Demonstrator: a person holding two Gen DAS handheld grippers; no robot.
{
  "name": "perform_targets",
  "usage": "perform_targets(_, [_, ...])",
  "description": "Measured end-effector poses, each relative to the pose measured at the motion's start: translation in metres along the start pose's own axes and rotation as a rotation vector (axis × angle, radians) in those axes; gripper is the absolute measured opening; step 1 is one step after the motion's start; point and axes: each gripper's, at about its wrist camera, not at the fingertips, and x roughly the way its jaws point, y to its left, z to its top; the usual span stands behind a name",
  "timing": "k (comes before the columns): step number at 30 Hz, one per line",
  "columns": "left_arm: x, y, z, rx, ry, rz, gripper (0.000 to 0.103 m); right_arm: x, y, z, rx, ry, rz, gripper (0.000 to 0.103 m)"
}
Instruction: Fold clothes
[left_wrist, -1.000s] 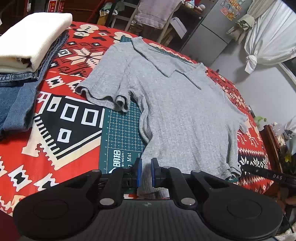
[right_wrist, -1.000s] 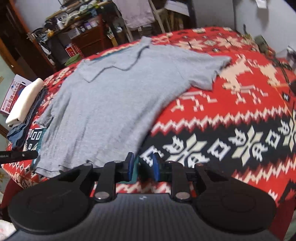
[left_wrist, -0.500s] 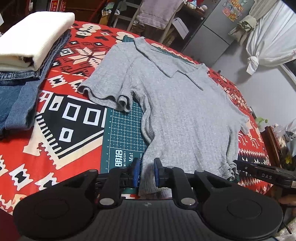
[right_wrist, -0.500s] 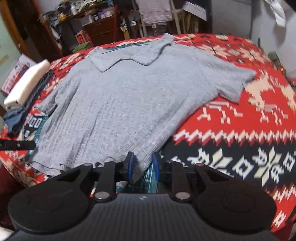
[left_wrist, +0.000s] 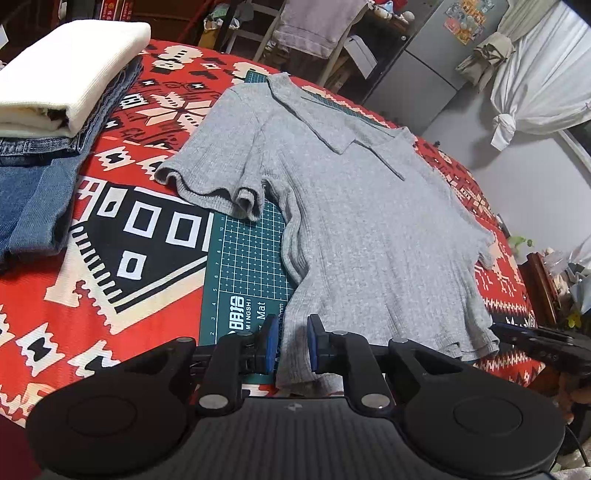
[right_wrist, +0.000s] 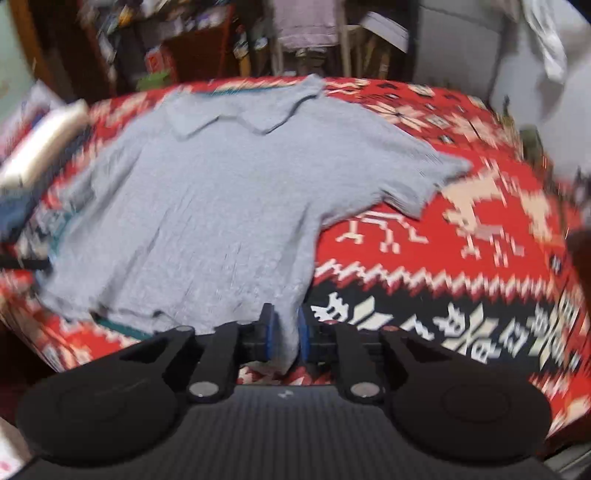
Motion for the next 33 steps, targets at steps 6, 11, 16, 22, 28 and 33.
perform_targets(6, [0.001, 0.001, -0.001, -0.003, 0.007, 0.002, 0.015, -0.003, -0.025, -0.013, 0.135, 0.022, 0.008, 0.019])
perform_targets(11, [0.003, 0.001, -0.001, -0.002, 0.012, 0.001, 0.015, 0.001, -0.009, -0.019, 0.054, 0.042, 0.004, 0.019])
perform_targets(16, [0.002, -0.001, 0.000, 0.006, 0.012, 0.002, 0.017, 0.007, 0.007, -0.013, 0.009, 0.033, 0.016, 0.019])
perform_targets(22, [0.002, 0.002, -0.001, -0.006, 0.012, 0.002, 0.018, 0.021, 0.027, -0.009, -0.066, 0.055, -0.023, 0.021])
perform_targets(28, [0.000, 0.001, -0.001, -0.003, 0.007, -0.001, 0.018, 0.010, 0.024, -0.007, -0.045, 0.032, -0.011, 0.026])
perform_targets(33, [0.001, 0.003, -0.001, -0.010, 0.009, -0.003, 0.018, -0.003, 0.005, -0.010, 0.037, 0.035, -0.018, 0.026])
